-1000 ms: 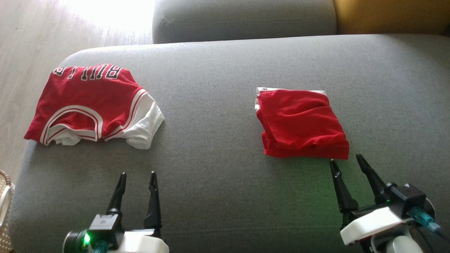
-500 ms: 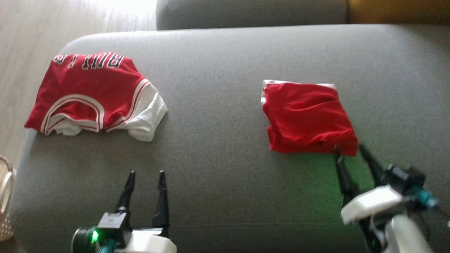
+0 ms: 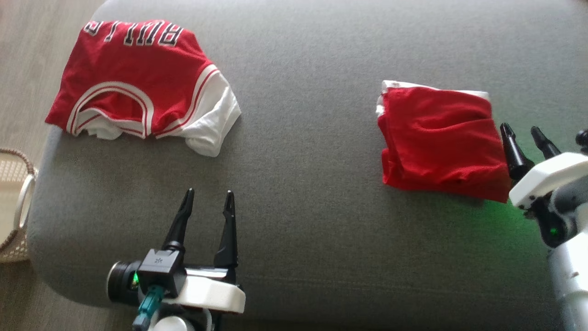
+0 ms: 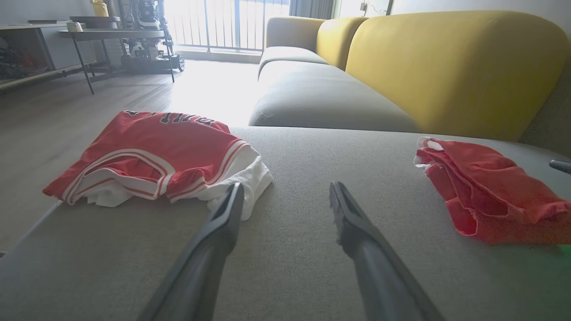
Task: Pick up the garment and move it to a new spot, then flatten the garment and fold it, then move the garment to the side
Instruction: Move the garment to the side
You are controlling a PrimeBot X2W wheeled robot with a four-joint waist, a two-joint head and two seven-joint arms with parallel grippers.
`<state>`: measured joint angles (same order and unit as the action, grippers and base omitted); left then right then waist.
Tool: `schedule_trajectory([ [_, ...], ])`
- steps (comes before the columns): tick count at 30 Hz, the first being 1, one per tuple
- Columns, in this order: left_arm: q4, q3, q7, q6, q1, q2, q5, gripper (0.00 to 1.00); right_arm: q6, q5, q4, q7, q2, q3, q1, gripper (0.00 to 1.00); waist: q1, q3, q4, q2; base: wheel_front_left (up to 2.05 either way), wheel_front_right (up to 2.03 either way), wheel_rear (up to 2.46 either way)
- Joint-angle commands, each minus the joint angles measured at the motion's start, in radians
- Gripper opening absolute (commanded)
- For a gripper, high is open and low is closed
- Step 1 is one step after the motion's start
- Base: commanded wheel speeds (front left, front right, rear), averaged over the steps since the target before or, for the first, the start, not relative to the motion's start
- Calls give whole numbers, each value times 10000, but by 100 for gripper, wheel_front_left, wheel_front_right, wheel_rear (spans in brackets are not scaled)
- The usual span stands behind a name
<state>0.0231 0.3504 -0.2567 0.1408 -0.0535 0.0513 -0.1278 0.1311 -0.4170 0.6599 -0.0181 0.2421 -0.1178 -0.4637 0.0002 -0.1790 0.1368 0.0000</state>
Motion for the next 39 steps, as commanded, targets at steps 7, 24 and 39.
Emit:
schedule_trajectory([
  [7,307,-115,-51,147,623,-11,-85,100,-4,-1407,199,1492,711,904,-647,100,-2,-471,166,0,0,0,0],
  [24,368,-94,-51,177,955,-11,-149,100,-4,-2028,376,1357,1407,1988,-1193,0,-2,-843,-512,0,0,0,0],
  [39,347,-236,-51,-143,1711,-11,280,100,-4,-939,611,97,2286,1333,-2821,0,-2,-1970,-2250,0,0,0,0],
])
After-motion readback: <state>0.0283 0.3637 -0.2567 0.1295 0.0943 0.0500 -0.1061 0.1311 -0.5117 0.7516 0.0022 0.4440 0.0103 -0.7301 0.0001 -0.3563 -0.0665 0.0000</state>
